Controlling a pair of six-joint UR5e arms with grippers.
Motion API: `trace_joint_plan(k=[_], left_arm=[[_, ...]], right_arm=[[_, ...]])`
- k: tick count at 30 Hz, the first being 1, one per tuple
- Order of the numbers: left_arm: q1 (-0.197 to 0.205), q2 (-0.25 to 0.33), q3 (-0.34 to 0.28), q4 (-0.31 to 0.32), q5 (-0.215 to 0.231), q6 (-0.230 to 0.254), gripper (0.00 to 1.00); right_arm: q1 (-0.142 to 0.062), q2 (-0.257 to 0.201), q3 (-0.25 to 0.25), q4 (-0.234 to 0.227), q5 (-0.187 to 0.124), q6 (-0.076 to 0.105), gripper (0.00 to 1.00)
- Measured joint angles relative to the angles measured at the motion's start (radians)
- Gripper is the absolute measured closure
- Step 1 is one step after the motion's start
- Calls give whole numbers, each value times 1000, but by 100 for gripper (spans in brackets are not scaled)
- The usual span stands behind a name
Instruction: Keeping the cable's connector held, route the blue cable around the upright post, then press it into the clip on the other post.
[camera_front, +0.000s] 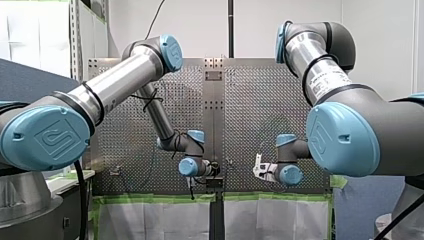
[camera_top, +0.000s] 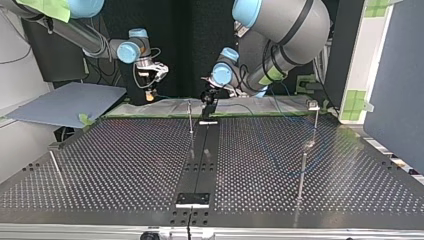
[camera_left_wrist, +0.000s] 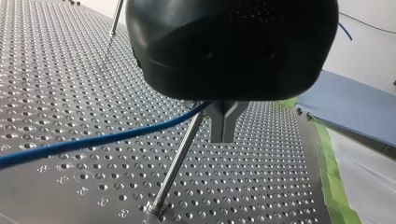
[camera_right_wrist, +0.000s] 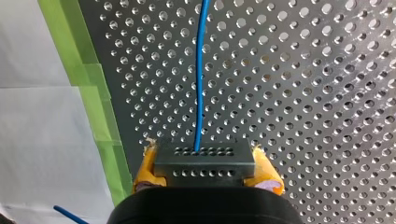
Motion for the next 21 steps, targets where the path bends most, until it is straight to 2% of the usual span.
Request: trace_joint_plan(k=[13, 21], left_arm=[[8, -21, 2, 31, 23, -33, 100], [20, -23, 34, 50, 41, -67, 100]], right_arm=[[-9, 2, -12, 0, 0, 7, 100], [-11, 2, -20, 1, -3, 8, 100]])
